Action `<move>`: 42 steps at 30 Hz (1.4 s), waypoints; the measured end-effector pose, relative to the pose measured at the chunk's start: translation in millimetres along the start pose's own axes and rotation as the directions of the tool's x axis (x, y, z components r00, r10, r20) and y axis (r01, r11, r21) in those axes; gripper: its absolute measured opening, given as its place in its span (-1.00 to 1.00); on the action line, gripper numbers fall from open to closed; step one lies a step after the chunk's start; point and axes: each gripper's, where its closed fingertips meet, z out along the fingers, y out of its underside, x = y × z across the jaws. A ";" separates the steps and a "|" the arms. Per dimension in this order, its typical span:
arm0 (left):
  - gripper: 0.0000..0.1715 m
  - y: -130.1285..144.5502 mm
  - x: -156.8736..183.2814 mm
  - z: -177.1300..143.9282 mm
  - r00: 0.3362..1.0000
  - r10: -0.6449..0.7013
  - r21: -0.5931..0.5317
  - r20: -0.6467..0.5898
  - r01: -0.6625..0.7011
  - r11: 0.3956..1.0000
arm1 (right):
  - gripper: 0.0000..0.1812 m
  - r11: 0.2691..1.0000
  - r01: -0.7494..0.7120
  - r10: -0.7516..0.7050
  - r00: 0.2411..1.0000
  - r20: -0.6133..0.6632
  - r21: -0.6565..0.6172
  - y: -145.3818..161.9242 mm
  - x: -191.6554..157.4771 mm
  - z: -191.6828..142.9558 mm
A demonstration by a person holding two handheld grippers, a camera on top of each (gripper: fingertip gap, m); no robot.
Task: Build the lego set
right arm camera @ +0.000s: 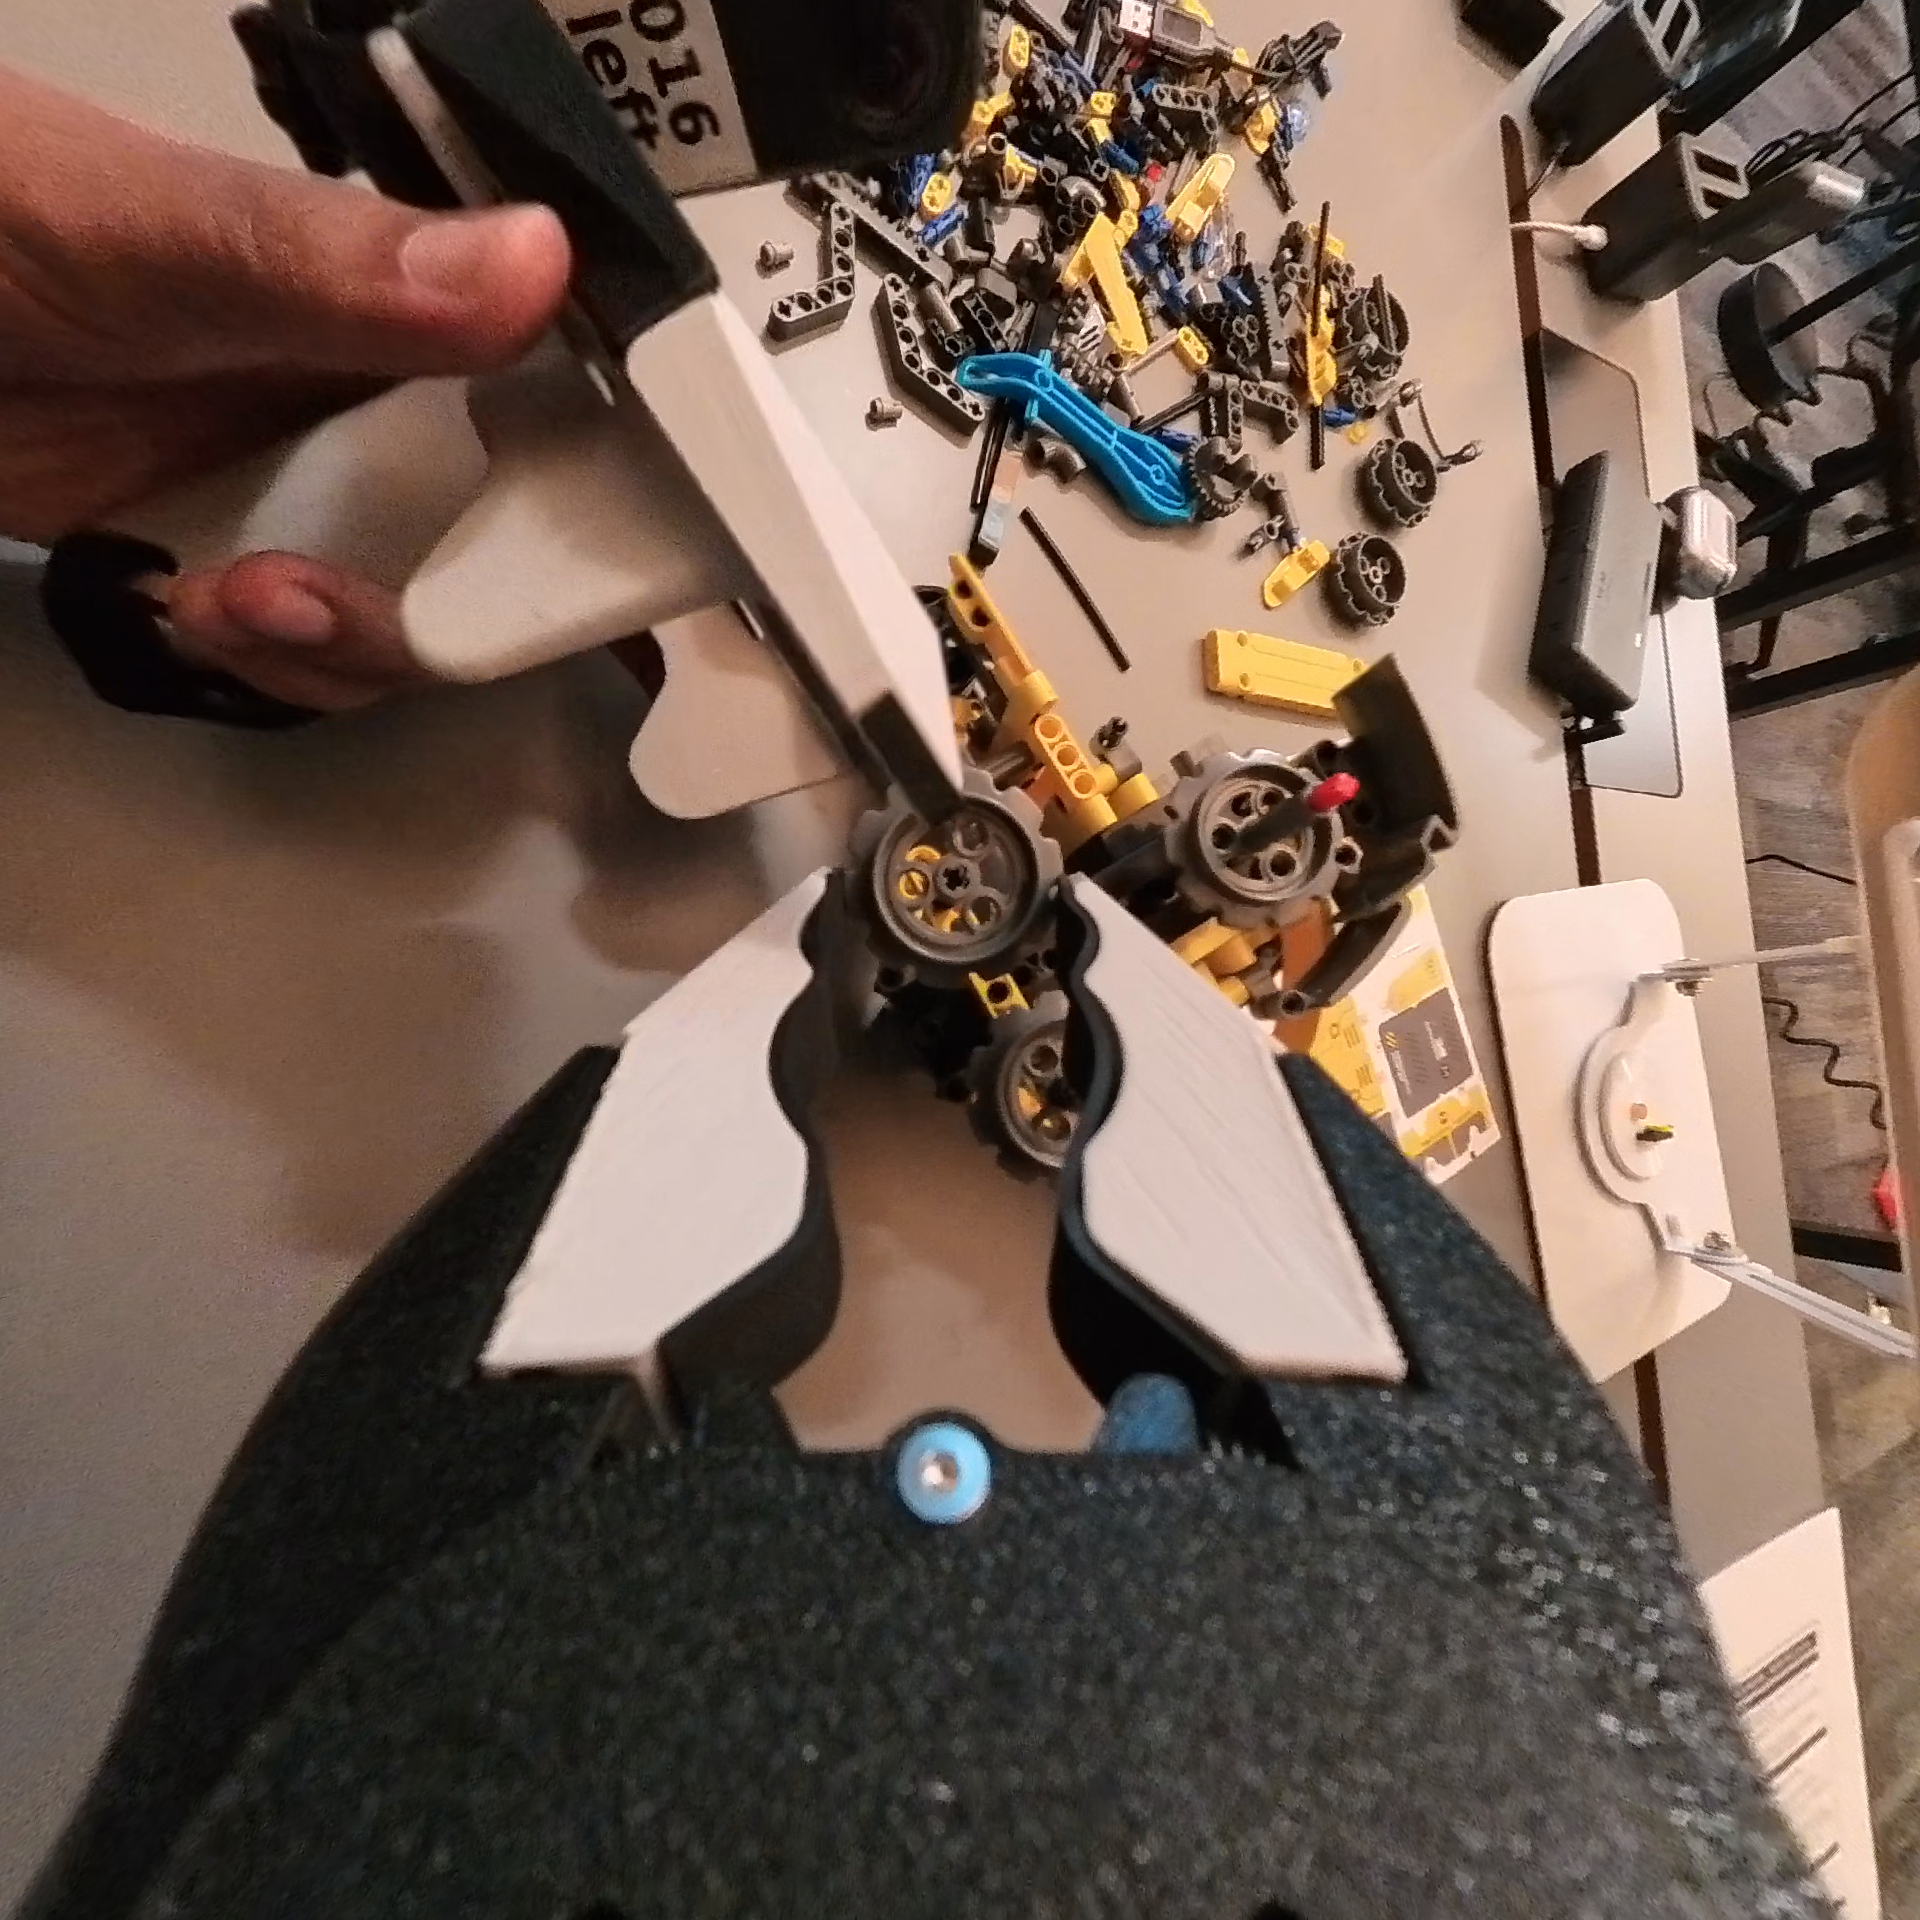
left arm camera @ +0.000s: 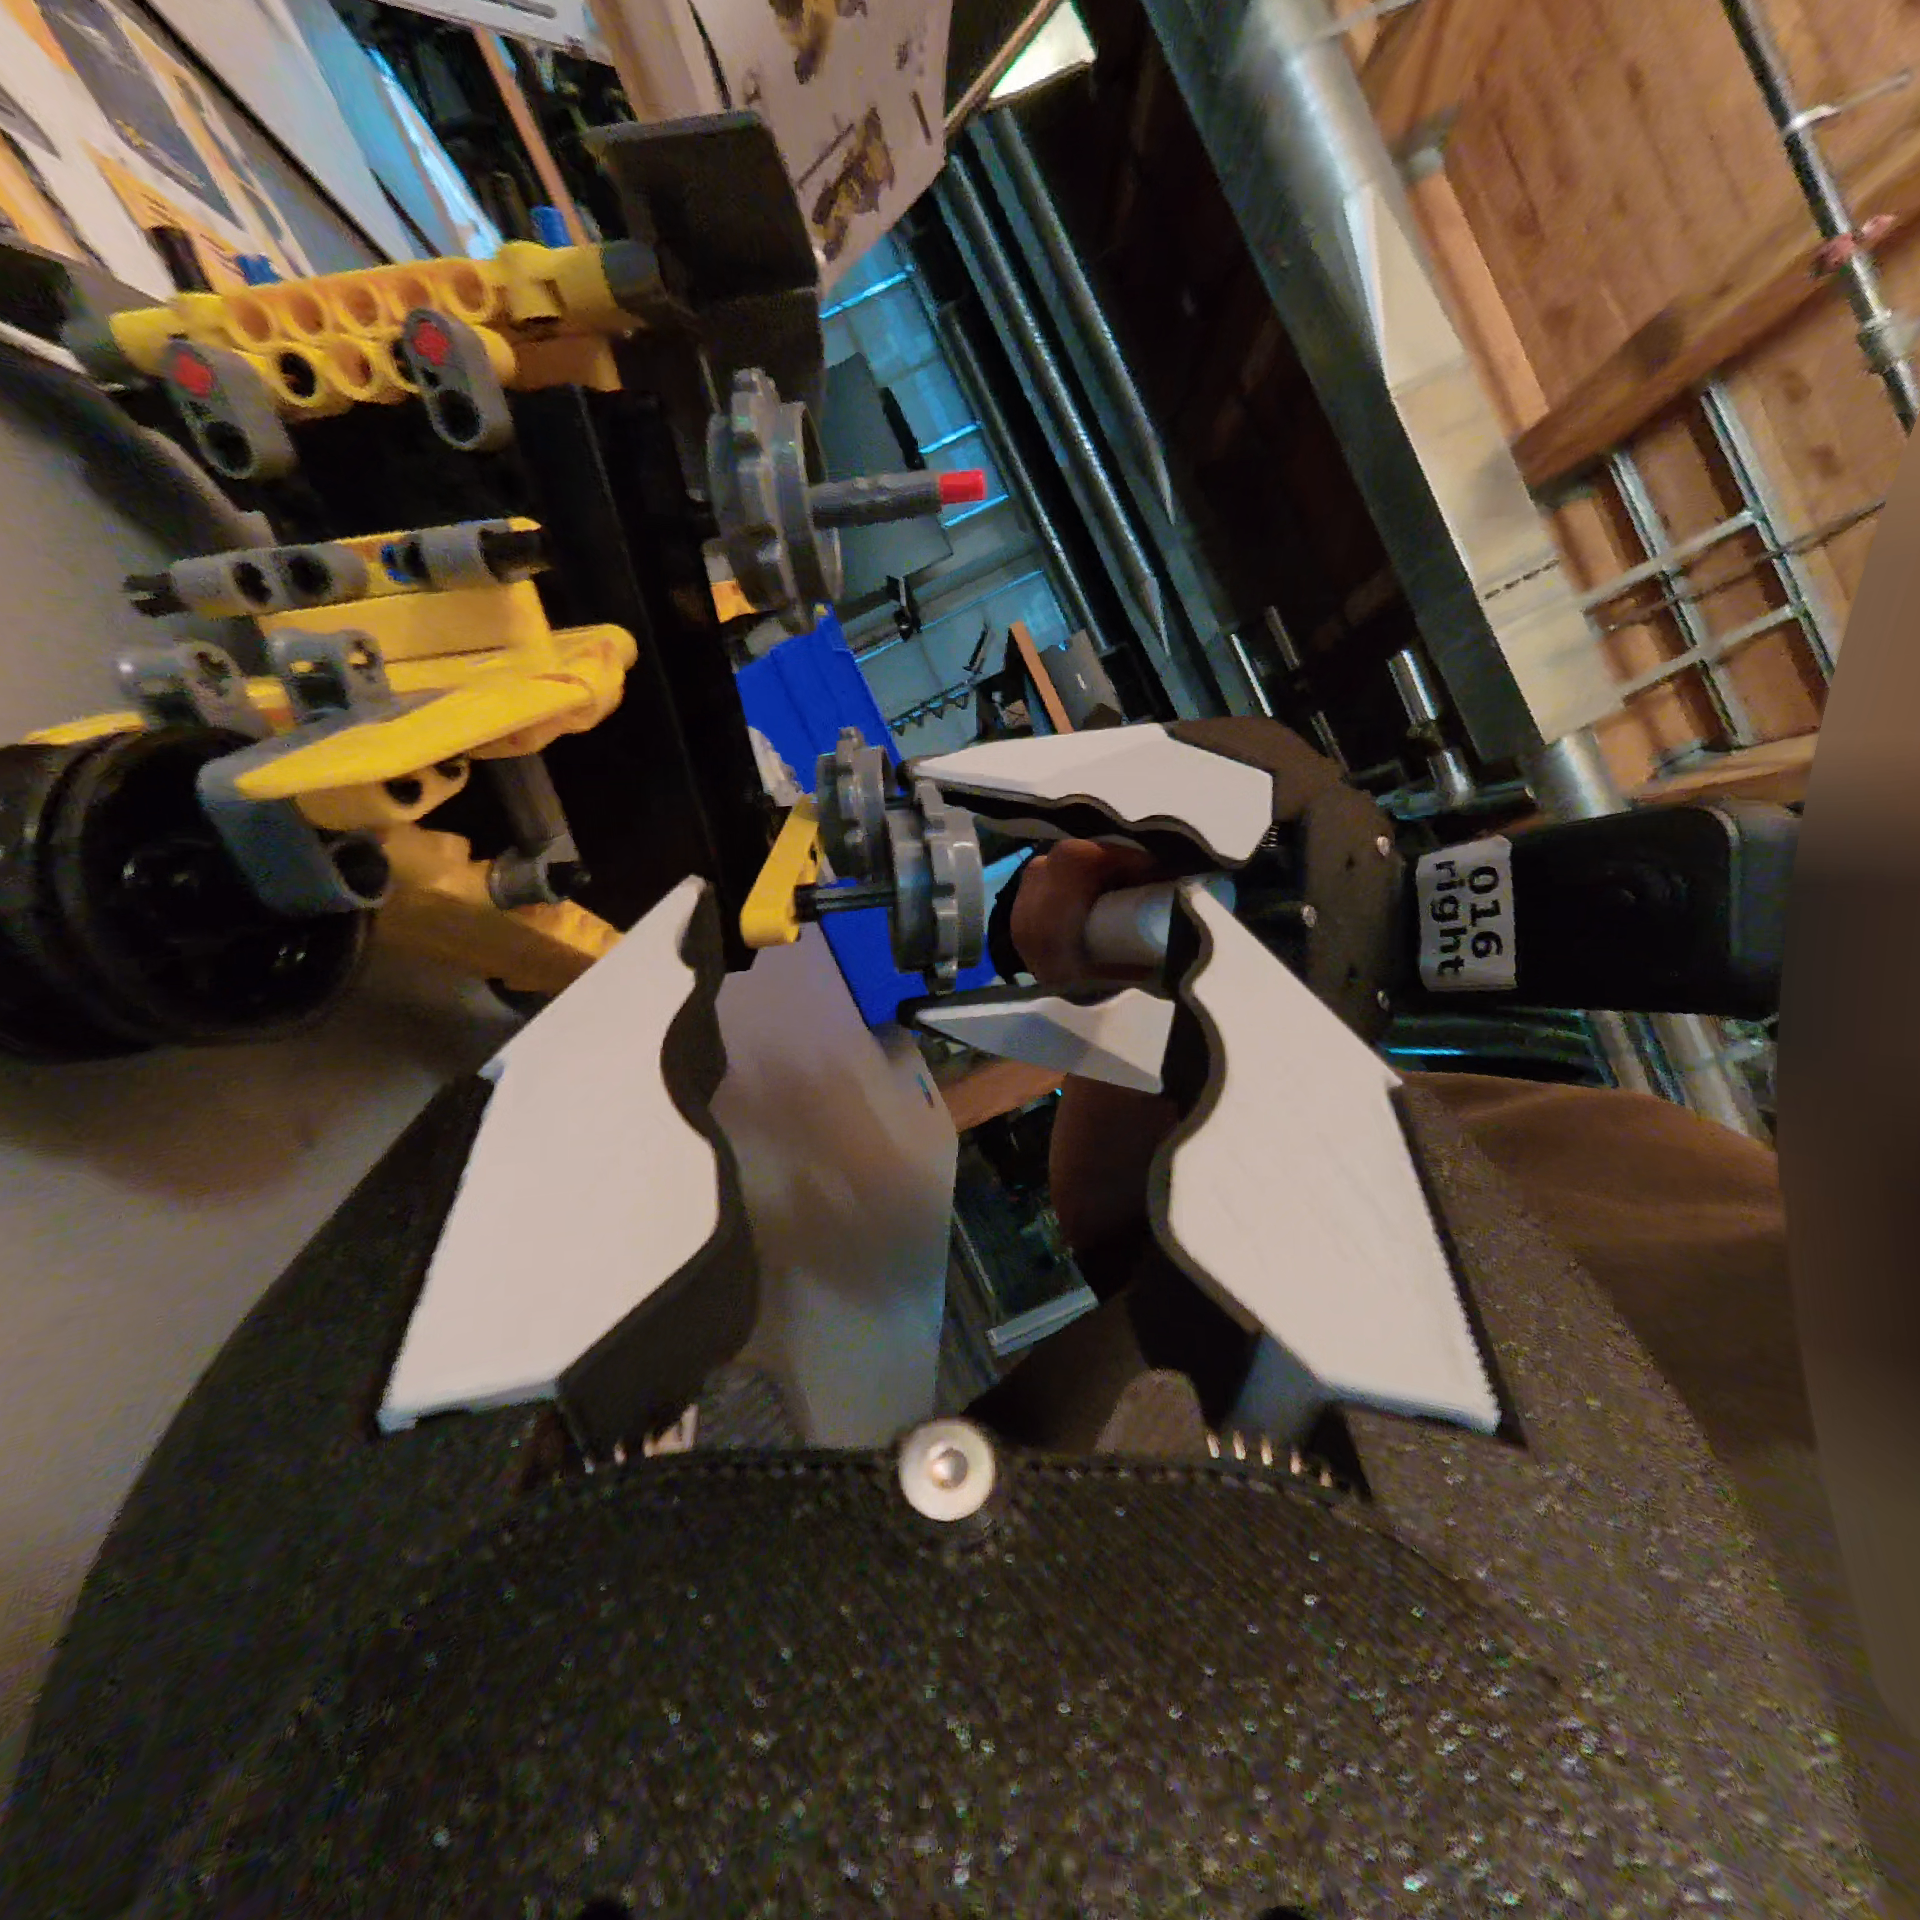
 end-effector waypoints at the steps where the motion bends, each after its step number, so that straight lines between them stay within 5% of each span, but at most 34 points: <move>1: -0.04 0.1 -2.3 -0.7 1.000 0.004 0.003 0.019 -0.004 1.000 | -0.57 1.000 0.002 -0.002 1.000 -0.004 0.002 0.0 0.2 -0.1; 4: 0.10 3.1 -2.9 -2.5 1.000 0.000 -0.007 0.026 0.000 1.000 | -0.57 1.000 0.006 -0.006 1.000 -0.016 0.007 1.1 1.2 -1.1; 21: -0.53 4.2 -14.7 1.1 0.997 -0.007 0.002 0.075 0.006 1.000 | -0.57 1.000 0.007 -0.007 1.000 -0.020 0.027 2.9 2.9 -3.1; 42: -0.54 3.4 -14.9 4.0 0.998 0.039 0.007 0.046 -0.040 0.999 | -0.57 0.999 -0.023 0.023 1.000 0.000 0.048 4.3 4.9 -3.9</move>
